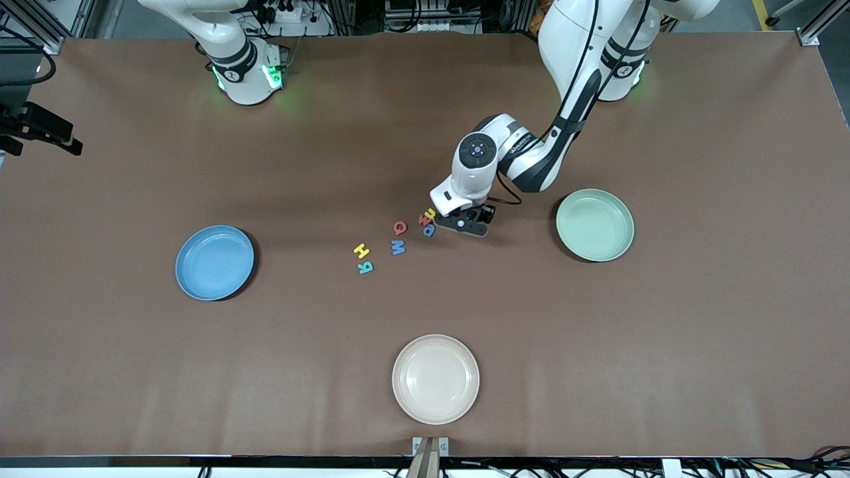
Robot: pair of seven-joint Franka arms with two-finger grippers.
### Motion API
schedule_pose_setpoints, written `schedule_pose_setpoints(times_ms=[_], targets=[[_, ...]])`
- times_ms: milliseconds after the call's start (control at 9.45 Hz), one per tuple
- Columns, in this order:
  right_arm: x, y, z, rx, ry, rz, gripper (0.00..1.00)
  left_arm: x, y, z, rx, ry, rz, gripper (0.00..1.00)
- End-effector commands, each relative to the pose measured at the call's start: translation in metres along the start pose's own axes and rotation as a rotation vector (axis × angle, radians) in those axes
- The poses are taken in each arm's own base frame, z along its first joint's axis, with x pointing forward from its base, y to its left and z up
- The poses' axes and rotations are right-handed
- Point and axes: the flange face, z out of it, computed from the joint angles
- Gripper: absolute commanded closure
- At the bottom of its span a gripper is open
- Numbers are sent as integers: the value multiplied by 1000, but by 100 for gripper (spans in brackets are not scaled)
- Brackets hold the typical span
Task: Sort uppercase to blue plate, lowercase to green plate
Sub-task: 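Lower the left gripper and grasp the blue lowercase m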
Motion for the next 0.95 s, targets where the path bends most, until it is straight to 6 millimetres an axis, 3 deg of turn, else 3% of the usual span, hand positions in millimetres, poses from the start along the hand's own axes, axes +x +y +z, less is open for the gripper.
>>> schedule_pose_setpoints(times_ms=[0, 212, 423, 847], targets=[[1, 0, -1, -10, 3, -2, 0, -4, -2, 2, -12, -4, -21, 61], [1, 0, -1, -10, 3, -3, 0, -3, -1, 1, -13, -2, -20, 61], [1, -1, -2, -8, 6, -4, 0, 0, 0, -3, -18, 7, -20, 75], [0, -1, -4, -5, 10, -3, 0, 0, 1, -8, -19, 8, -19, 85]])
